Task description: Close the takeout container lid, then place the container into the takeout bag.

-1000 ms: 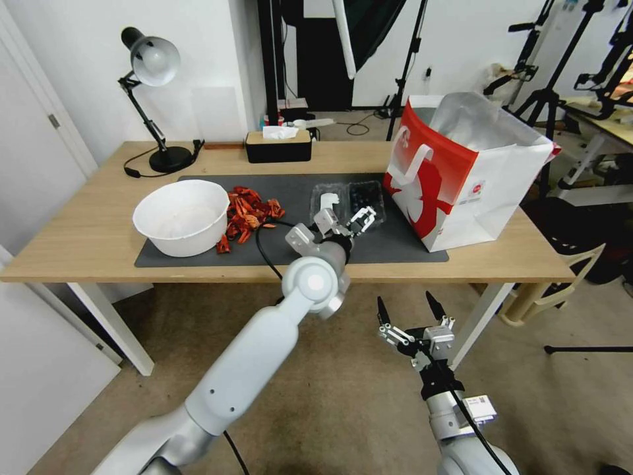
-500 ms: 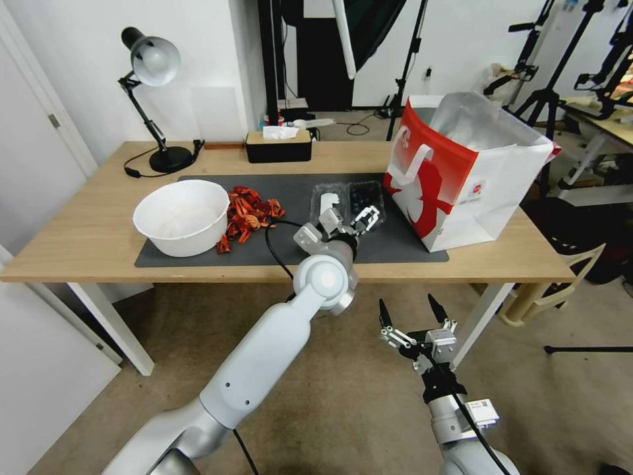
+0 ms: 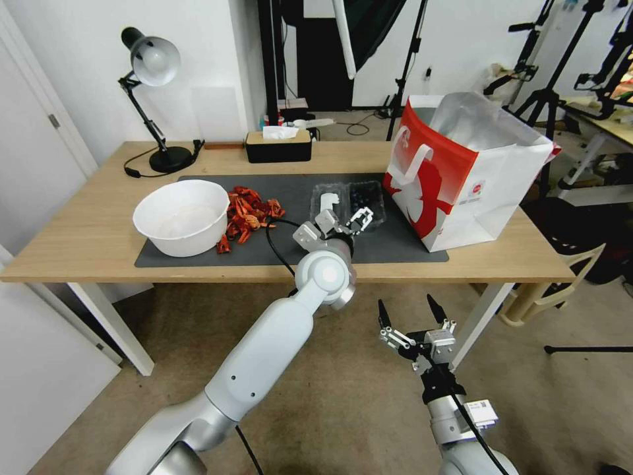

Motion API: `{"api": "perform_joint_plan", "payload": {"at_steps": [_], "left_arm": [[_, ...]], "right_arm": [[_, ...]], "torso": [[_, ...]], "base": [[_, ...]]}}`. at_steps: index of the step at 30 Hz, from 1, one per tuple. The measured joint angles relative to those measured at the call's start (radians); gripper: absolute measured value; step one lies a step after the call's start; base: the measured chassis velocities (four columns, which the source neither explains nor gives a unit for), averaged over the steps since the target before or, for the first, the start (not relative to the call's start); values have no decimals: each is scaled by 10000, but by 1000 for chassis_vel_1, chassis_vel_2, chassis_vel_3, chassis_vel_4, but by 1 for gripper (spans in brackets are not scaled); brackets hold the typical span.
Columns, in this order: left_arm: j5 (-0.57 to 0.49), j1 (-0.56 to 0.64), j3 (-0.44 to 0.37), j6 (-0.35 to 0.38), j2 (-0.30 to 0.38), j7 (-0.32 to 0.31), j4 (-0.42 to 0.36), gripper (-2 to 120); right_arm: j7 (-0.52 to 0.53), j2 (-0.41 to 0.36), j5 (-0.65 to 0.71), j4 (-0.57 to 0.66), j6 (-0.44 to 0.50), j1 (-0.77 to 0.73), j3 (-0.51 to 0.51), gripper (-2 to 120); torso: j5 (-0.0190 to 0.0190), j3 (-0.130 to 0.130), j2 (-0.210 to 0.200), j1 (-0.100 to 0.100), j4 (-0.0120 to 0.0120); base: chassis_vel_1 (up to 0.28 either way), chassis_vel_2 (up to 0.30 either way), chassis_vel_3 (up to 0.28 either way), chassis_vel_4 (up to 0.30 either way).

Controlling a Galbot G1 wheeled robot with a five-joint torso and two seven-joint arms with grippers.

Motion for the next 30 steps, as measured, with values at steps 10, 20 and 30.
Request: {"api": "perform_joint_plan", "payload": {"at_steps": [10, 20, 30], "left_arm": [[-24, -132, -98, -77, -96, -4, 194, 100], [-52, -190, -215, -229, -227, 59, 392, 100], [15, -129, -390, -475, -236, 593, 262, 100]], "right_arm": [[0, 39, -37, -62, 15, 6, -30, 100], [0, 46, -65, -94, 37, -2, -42, 100], [-5, 141, -185, -182, 32, -39, -112, 100]], "torso": [[0, 0, 0, 0, 0], [0, 0, 0, 0, 0], [0, 0, 0, 0, -1]], "base": [[0, 0, 0, 0], [0, 0, 0, 0], [0, 0, 0, 0]]}}
